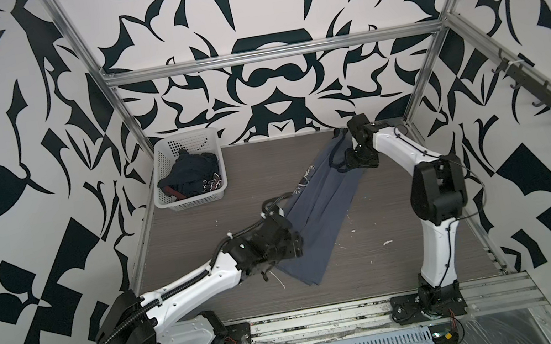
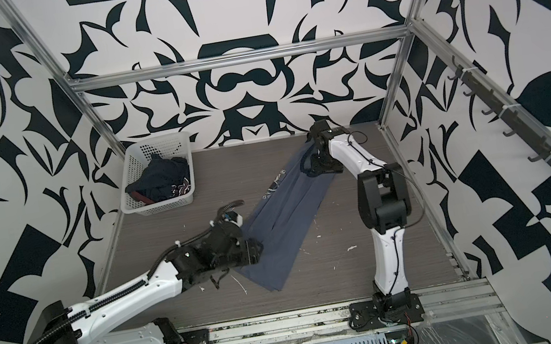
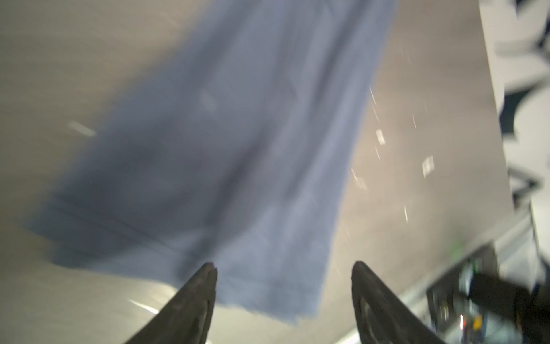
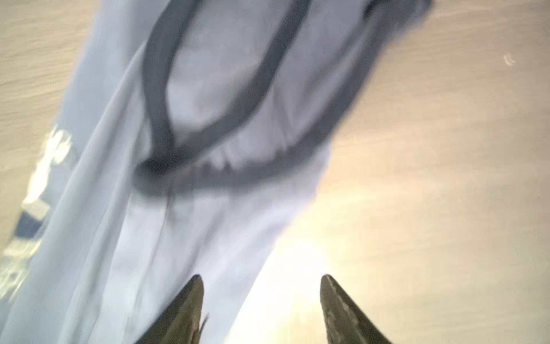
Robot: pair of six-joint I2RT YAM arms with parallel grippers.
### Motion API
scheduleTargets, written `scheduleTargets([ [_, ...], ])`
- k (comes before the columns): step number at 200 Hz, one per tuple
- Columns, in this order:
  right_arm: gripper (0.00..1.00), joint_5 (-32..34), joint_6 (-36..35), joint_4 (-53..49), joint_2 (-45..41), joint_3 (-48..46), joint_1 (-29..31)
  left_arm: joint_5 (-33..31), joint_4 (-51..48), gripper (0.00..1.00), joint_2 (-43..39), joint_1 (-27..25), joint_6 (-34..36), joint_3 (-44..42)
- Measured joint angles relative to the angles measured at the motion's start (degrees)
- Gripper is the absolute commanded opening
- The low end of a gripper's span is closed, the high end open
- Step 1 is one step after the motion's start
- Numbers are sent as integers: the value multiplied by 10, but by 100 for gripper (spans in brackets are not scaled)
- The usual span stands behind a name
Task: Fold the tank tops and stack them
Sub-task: 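Rotate the folded strip with both grippers so it points away from the robot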
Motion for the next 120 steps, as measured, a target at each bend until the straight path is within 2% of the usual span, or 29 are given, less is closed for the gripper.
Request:
scheduleTargets([
  [21, 61, -15, 15, 37, -59, -84, 26, 24, 5, 72, 62, 92, 36, 5],
  [47, 60, -38, 25, 72, -31, -125, 57, 59, 9, 69, 148, 141, 72, 12],
  [67, 60, -42, 26, 92, 20, -125, 68, 75, 12, 66, 189, 146, 91, 19],
  [98, 59, -39, 24, 97, 66, -91, 70, 88, 26, 65, 187, 139, 97, 12],
  [120, 59, -33, 20, 90, 93, -56, 71, 85, 49, 65, 169, 108, 85, -14],
])
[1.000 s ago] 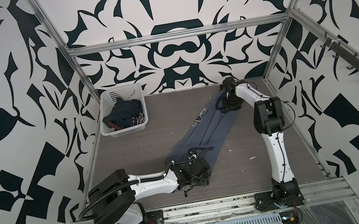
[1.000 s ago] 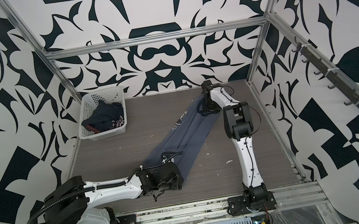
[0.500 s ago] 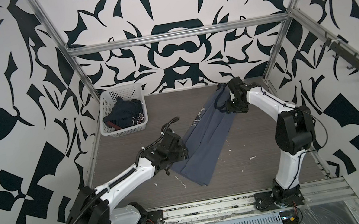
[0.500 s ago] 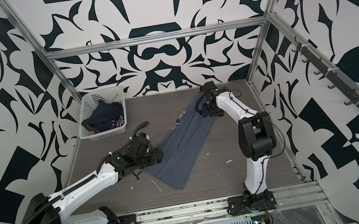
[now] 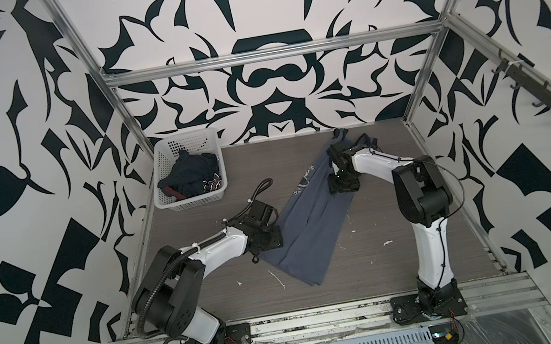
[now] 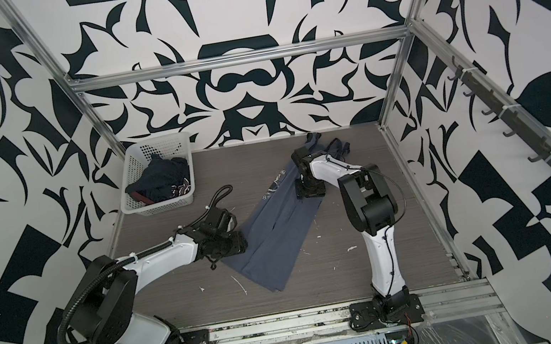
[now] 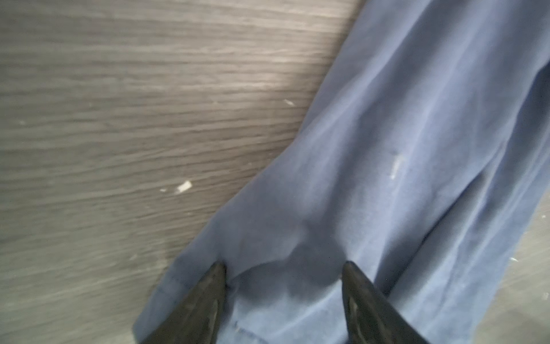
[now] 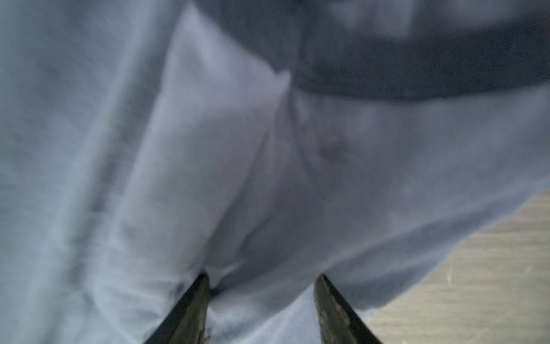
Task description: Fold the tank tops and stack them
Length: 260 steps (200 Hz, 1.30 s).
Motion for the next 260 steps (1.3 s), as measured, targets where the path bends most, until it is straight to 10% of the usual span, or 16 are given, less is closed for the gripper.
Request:
scheduleTargets([
  [70, 60, -2, -18, -48, 103, 174, 23, -27, 35, 65, -72, -235, -136, -71],
  [126, 64, -10, -38, -122, 134, 288, 49, -47, -27, 70, -100, -272, -171, -38],
  [185, 62, -1, -7, -73, -215, -34, 36, -75, -95, 70, -238, -202, -179, -32],
  [260, 57, -76, 151, -4, -504, -486, 100, -5, -104, 66, -216, -143, -204, -83],
])
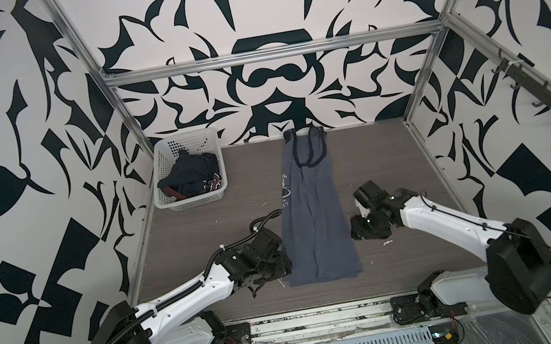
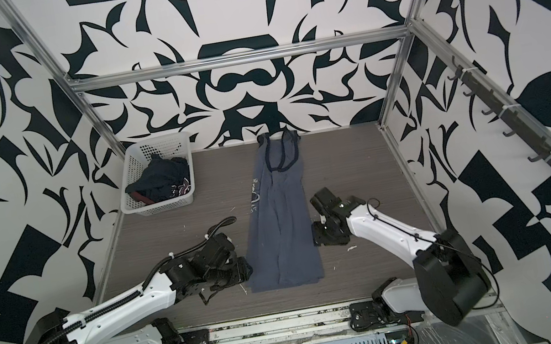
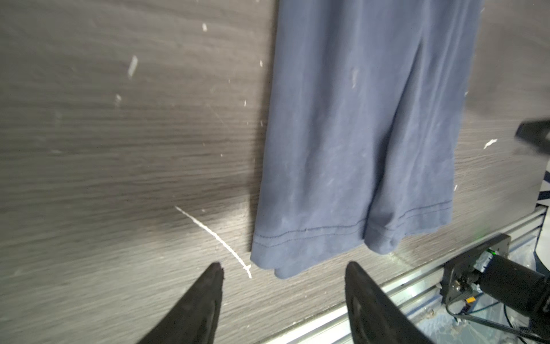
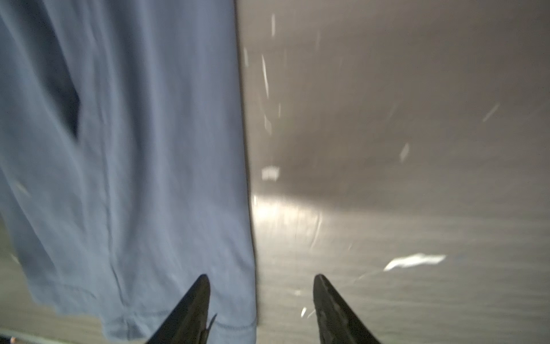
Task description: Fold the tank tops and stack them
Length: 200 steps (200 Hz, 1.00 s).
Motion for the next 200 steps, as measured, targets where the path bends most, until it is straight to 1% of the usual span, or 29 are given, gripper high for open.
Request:
scheduleTargets([
  [19, 56, -19, 45, 8, -63, -60, 18, 21, 15, 65, 28, 5, -2, -1],
  [38, 55, -38, 89, 40, -92, -103, 38, 42, 32, 63, 54, 8, -5, -2],
  [63, 54, -54, 145, 87, -93, -150, 81, 68, 50, 60, 98, 8, -8, -2],
  [72, 53, -53, 161, 100, -94, -153, 97, 76, 54, 59, 110, 8, -8, -2],
  [95, 49, -59, 194, 157, -80, -161, 128, 96, 78, 52, 121, 9, -12, -2],
  [109, 42, -59, 210, 185, -70, -163, 144, 104, 90, 46, 124, 9, -14, -5],
  [128, 23, -58, 225, 203, -60, -164, 161, 112, 102, 36, 125, 8, -18, -12],
  [140, 15, -53, 235, 195, -62, -165, 167, 113, 104, 27, 124, 5, -20, -16],
  [147, 11, -49, 238, 185, -68, -165, 171, 113, 103, 21, 123, 2, -22, -18],
  [165, 0, -36, 247, 147, -104, -163, 177, 112, 101, 0, 107, -10, -21, -22],
  [168, 0, -35, 242, 139, -111, -161, 178, 110, 100, 0, 101, -12, -30, -22],
  [179, 0, -30, 247, 113, -138, -156, 181, 104, 96, 0, 74, -23, -26, -23],
  [200, 0, -23, 249, 64, -188, -138, 183, 70, 91, 0, -7, -55, -29, -20],
])
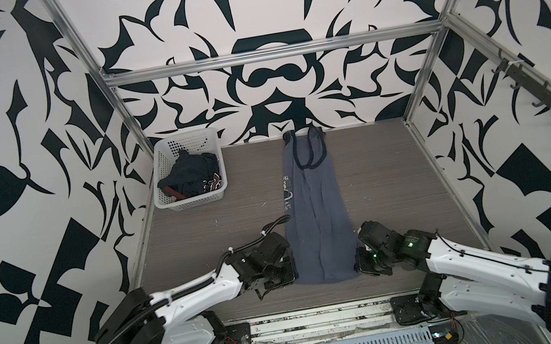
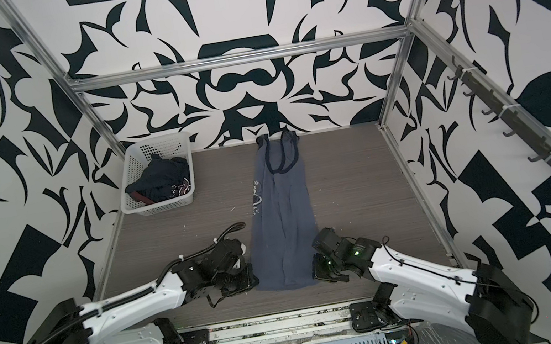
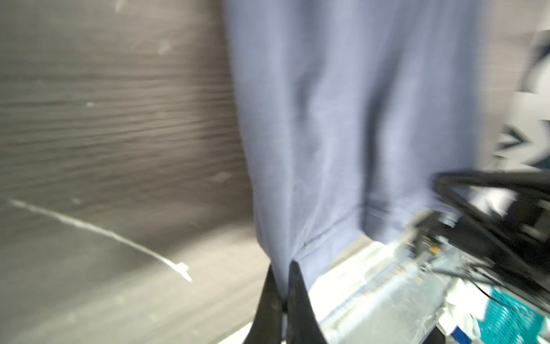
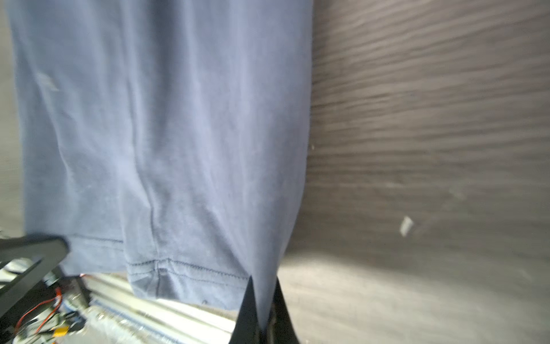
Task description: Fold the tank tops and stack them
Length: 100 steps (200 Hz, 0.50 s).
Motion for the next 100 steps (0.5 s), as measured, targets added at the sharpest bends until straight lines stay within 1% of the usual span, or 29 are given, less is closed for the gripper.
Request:
scheduleTargets([
  [21, 0, 7, 0, -43, -37, 31, 1, -24, -1, 0, -54, -15, 2, 15],
  [34, 0, 7, -6, -52, -41, 55, 1, -40, -2, 0, -62, -13, 7, 30],
  [45, 0, 8, -20, -59, -27, 80, -7, -49, -6, 0, -54, -3, 16, 50],
  [53, 0, 6, -35, -64, -9, 101, -18, -53, -7, 0, -40, 11, 23, 69],
  [66, 0, 0, -70, -65, 32, 142, -57, -55, -7, 0, -1, 43, 39, 109],
  [83, 0, -17, -126, -47, 106, 196, -134, -57, -6, 0, 78, 90, 64, 176],
  [100, 0, -34, -173, -30, 181, 250, -202, -57, 0, 0, 157, 125, 89, 236],
])
